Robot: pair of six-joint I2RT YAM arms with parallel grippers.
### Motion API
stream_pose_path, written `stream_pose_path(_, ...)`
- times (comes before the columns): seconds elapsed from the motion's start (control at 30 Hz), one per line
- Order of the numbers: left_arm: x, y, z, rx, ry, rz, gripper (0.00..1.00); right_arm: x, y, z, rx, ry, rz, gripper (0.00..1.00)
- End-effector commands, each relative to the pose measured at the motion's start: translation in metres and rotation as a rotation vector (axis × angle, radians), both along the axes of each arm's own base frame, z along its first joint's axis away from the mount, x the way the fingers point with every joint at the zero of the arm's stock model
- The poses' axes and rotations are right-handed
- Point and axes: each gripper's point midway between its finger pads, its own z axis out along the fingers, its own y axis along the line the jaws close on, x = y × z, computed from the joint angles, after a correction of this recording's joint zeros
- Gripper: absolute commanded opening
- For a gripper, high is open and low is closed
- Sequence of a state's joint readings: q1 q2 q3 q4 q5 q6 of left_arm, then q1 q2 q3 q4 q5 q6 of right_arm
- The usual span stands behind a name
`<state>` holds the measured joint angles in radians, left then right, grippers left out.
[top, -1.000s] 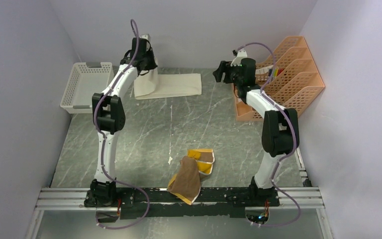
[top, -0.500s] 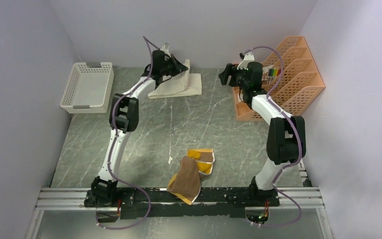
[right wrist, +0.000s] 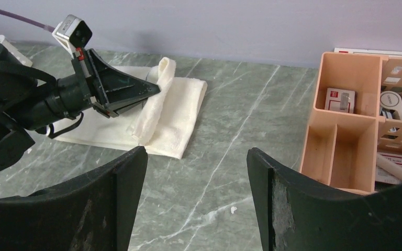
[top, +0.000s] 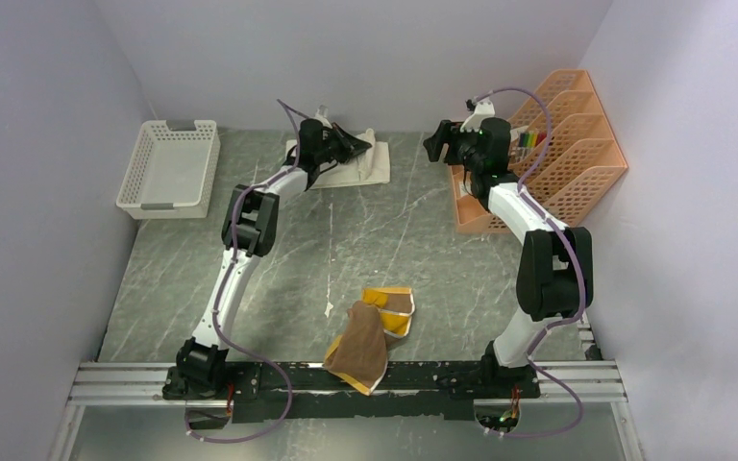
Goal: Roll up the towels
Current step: Fold the towel at the corner of the board.
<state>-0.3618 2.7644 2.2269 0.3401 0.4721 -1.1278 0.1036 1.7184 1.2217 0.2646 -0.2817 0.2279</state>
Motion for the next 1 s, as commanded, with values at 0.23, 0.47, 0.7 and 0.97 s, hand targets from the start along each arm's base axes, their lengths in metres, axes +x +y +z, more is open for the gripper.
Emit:
stream_pose_path(0.23, -0.002, -0.018, 0.035, -0.16, 0.005, 0.034, 0.07, -0.001, -0.002, 0.006, 0.011, -0.017, -0.001, 0.71)
stream_pose_path(0.47, 0.001, -0.018, 0.02, -0.206, 0.076, 0.066, 0.07, -0.001, -0.002, 0.006, 0.014, -0.018, 0.002, 0.71)
stream_pose_path(0.7, -0.004, -0.026, 0.008, -0.264, 0.105, 0.038, 0.07, -0.002, 0.0, 0.005, 0.021, -0.018, 0.008, 0.71)
stream_pose_path(0.97, -0.008, -0.028, 0.004, -0.283, 0.101, 0.017, 0.49, -0.002, 0.0, 0.004, 0.026, -0.015, 0.011, 0.71)
